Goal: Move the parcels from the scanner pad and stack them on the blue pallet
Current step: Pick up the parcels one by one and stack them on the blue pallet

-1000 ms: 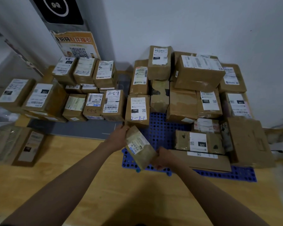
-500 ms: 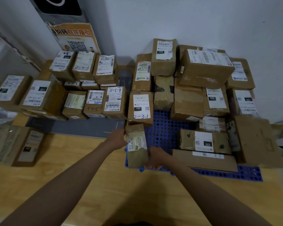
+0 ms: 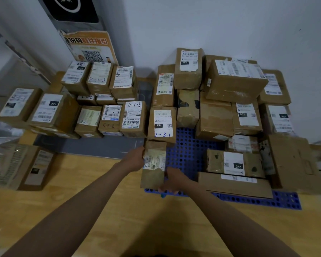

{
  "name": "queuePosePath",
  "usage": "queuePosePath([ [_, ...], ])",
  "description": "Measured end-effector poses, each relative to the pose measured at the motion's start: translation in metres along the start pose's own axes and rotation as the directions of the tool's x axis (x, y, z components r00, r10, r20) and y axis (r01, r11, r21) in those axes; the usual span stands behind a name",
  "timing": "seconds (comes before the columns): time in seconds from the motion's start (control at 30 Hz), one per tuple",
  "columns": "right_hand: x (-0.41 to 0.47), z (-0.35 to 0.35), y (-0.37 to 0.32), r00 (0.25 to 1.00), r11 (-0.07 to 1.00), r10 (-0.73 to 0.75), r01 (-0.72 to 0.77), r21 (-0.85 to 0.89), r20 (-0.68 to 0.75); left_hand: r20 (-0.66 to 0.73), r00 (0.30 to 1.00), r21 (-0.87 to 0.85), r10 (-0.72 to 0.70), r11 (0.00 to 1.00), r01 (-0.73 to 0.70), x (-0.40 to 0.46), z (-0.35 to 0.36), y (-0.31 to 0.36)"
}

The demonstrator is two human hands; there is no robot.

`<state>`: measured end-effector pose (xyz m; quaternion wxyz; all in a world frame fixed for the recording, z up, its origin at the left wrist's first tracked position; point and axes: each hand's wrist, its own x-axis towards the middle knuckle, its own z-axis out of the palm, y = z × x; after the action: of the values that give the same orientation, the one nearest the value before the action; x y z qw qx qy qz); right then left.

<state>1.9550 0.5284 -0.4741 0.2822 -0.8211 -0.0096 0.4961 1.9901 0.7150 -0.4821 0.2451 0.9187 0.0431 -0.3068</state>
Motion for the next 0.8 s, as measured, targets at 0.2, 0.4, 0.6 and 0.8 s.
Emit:
queuePosePath([
  [0.2,-0.009,-0.005,0.002,0.998,0.999,-0.001,-0.002,-0.047,-0.064,0.014,1.0,0.056,0.021,0.998,-0.021,-0.01,-0.006,0.004],
  [0.4,-0.028,-0.023,-0.003,0.981,0.991,-0.029,0.002,-0.135,-0.192,0.035,0.999,0.189,-0.023,0.982,0.016,-0.028,-0.008,0.002],
  [0.6,-0.054,-0.028,-0.027,0.941,0.94,-0.215,0.127,-0.316,-0.262,-0.003,0.996,0.235,-0.086,0.968,0.084,-0.072,-0.013,-0.014],
  [0.8,-0.057,0.002,-0.091,0.906,0.855,-0.371,0.247,-0.456,-0.204,-0.042,0.984,0.208,-0.172,0.962,0.178,-0.13,-0.03,-0.062],
])
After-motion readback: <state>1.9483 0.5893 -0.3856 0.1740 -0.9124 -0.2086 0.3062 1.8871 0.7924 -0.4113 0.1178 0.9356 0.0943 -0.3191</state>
